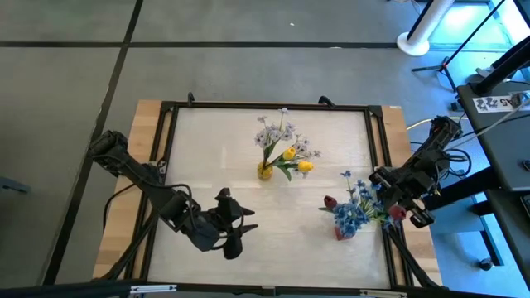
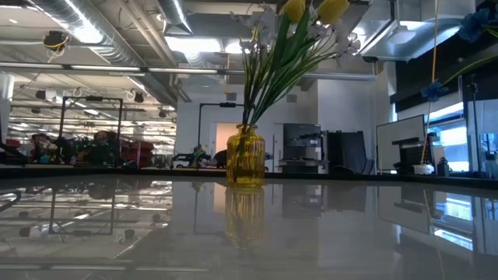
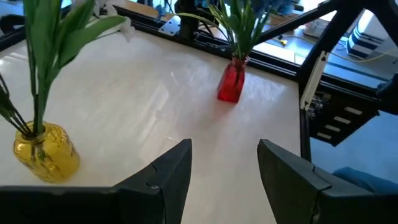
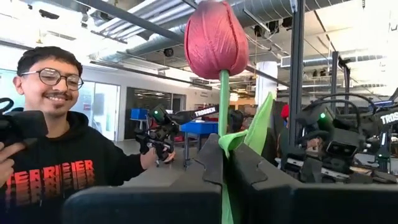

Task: Sort flowers into vase by color
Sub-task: Put the red flower into the red vase

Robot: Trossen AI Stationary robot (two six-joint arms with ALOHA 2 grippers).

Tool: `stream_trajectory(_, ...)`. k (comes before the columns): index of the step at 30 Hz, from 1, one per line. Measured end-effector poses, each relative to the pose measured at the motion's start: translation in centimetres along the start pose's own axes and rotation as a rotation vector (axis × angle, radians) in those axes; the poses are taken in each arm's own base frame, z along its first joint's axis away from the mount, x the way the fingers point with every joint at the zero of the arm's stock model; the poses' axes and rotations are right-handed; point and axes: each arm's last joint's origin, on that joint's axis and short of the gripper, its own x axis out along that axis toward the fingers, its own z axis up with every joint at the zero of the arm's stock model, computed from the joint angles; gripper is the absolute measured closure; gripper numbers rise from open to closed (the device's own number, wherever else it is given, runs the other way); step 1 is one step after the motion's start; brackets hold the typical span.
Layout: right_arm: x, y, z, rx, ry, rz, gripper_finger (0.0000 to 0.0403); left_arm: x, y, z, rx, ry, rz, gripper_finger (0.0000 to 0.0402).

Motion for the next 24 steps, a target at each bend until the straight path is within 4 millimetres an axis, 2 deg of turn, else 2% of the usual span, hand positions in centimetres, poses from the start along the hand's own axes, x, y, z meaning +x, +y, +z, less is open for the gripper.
stream_trajectory(12,0.0,0.1,-1.0,0.017,0.078,0.019,0.0403,0.5,0.6,0.5,0.056,-0.023,0.044,0.0223)
stream_trajectory(24,-0.6,0.3,-4.0,0.023,0.143,-0.001,0.0403,0.7,0.9,0.6,0.072,-0.037,0.072,0.0223)
